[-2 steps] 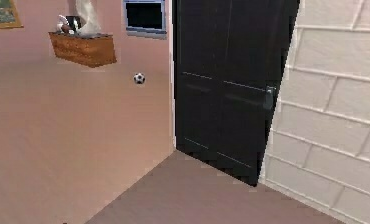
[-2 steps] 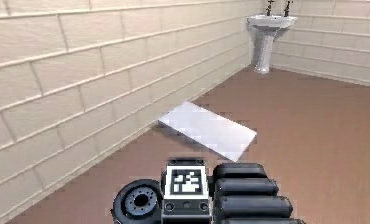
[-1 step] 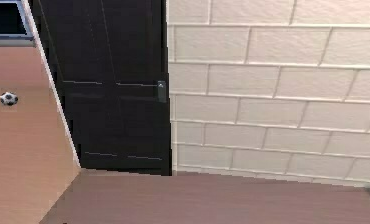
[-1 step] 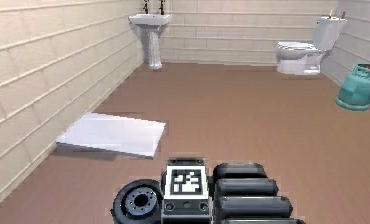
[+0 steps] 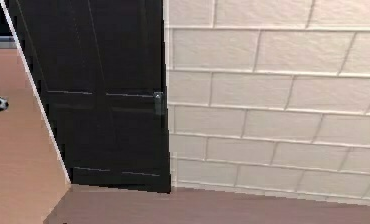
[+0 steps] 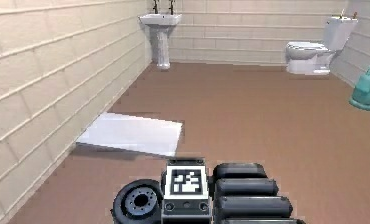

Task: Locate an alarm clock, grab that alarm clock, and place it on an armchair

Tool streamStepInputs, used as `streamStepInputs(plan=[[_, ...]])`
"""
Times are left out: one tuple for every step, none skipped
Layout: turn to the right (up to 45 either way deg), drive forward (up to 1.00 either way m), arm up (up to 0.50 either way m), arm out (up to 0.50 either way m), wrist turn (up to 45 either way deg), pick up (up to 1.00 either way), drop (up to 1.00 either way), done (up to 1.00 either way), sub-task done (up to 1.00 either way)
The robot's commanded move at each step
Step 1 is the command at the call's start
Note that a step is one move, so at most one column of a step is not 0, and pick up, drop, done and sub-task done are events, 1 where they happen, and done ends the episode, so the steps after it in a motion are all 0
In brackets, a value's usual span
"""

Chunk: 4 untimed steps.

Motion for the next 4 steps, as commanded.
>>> streamStepInputs(plan=[[-45.0,0.00,0.00,0.00,0.0,0.00,0.00,0.00,0.00],[-3.0,0.00,0.00,0.00,0.0,0.00,0.00,0.00,0.00],[0.0,1.00,0.00,0.00,0.0,0.00,0.00,0.00,0.00],[0.0,0.60,0.00,0.00,0.0,0.00,0.00,0.00,0.00]])
